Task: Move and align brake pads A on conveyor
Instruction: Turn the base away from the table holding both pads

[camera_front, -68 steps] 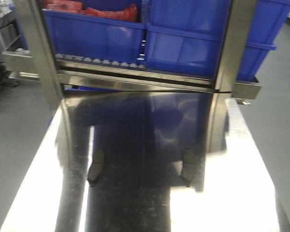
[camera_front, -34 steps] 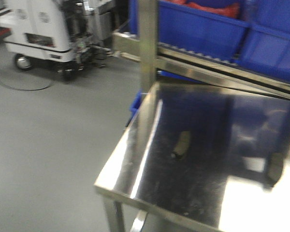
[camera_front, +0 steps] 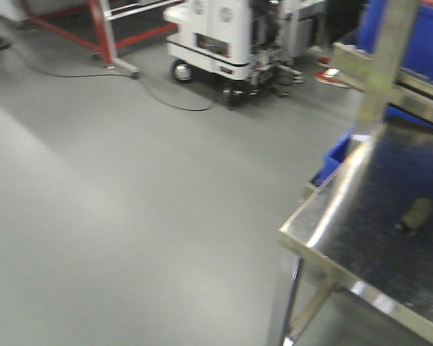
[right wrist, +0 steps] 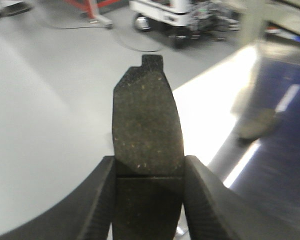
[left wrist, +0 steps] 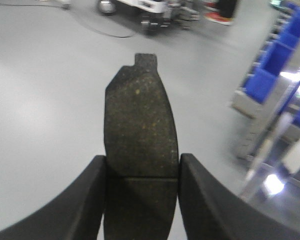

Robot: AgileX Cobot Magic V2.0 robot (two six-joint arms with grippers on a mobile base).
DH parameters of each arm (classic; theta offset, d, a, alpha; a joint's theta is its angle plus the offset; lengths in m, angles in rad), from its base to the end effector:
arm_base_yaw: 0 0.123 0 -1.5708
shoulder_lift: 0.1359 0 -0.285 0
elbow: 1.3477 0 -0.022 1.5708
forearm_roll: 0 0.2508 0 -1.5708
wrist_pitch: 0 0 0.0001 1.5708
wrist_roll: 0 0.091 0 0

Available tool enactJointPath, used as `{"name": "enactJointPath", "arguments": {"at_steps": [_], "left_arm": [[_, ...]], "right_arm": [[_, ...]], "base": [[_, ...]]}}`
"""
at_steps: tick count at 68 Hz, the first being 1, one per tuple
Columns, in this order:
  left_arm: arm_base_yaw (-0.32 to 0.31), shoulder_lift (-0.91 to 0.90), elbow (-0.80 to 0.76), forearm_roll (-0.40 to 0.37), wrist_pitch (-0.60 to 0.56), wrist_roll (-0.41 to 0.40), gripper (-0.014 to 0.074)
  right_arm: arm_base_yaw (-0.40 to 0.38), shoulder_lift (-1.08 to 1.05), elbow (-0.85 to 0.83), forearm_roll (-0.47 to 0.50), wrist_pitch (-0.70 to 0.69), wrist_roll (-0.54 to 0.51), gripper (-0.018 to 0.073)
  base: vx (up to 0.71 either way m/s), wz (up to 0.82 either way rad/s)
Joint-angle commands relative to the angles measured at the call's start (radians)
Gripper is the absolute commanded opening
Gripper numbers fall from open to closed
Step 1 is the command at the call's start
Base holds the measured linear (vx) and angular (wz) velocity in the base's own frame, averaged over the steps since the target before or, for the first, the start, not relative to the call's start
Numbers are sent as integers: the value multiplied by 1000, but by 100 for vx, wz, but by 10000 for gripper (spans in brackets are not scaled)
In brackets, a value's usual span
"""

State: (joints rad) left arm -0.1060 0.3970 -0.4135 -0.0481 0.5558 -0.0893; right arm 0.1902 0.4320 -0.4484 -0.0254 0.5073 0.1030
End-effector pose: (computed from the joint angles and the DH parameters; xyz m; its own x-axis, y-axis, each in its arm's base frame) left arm 0.0828 -0.0111 0.2758 -0.4469 -0.0829 -0.8907 0.0711 0.9893 -0.1278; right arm 0.0891 0.0160 0.2883 -0.3987 0.0054 -0.9171 -0.1462 0.9868 0.0694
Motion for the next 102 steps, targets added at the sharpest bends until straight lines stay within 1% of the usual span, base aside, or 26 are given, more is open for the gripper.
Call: {"name": "enactJointPath", "arguments": {"at_steps": [1, 67, 82, 102], "left_arm": [[-4, 4, -28, -7, -90, -6, -6], [-4, 4, -28, -7, -90, -6, -6], [-4, 4, -28, -7, -90, -6, -6], [-4, 4, -28, -7, -90, -6, -6]], "right_arm": [[-1, 3, -31, -8, -87, -8, -12], [-1, 3, -31, -8, -87, -8, -12], [-1, 3, -31, -8, -87, -8, -12], [-1, 3, -31, -8, -87, -8, -12]], "base": [[-20, 77], [-13, 81], [-4, 37], [5, 3]]}}
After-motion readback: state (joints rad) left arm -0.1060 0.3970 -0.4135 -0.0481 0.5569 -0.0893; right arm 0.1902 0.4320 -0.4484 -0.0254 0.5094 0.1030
